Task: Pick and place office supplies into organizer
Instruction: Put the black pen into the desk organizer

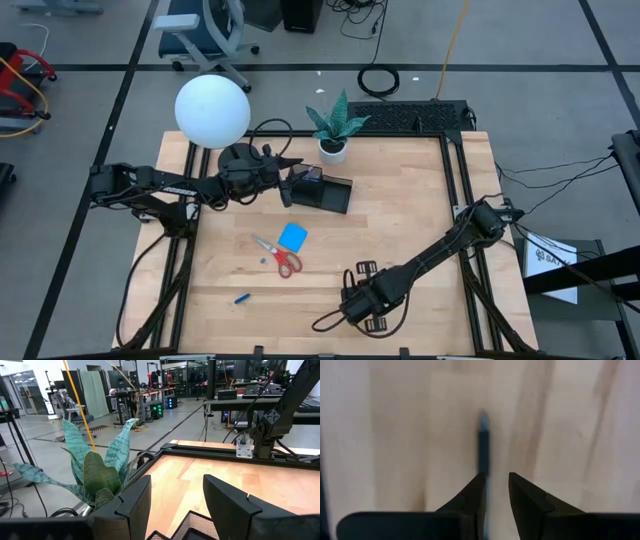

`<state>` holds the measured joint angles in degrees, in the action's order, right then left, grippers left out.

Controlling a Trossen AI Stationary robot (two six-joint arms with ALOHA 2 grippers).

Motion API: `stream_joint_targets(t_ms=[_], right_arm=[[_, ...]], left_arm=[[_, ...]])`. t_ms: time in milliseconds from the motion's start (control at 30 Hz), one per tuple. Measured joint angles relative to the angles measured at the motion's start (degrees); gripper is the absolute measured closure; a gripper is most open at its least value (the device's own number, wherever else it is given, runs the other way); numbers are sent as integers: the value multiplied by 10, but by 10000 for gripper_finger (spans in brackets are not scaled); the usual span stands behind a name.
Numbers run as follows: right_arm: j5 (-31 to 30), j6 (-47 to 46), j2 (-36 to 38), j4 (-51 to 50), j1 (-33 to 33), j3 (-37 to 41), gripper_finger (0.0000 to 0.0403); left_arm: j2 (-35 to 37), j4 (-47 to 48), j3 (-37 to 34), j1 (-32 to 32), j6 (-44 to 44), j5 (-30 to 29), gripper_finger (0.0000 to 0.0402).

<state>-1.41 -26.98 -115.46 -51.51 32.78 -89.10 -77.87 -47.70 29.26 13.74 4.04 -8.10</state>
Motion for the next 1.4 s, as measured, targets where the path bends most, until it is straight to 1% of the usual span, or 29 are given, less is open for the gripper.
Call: stream_joint_targets(t_ms=[167,467,567,633,800,1000,1400], right_arm=[[2,12,0,36,1,0,330],[8,5,0,32,0,0,330],[15,24,0,35,1,0,330],[15,38,0,33,1,0,330],[16,26,0,23,1,0,330],[16,17,0,-25,-1,0,330],[19,-2,0,-14,-2,47,330]], left_arm=[[0,0,0,0,0,0,213],[0,0,0,0,0,0,213],[0,-1,0,0,-1,0,213],[0,-1,0,0,-1,0,213],[0,-1,0,0,-2,0,213],[0,-1,0,0,-2,0,213],[0,-1,0,0,-2,0,213]])
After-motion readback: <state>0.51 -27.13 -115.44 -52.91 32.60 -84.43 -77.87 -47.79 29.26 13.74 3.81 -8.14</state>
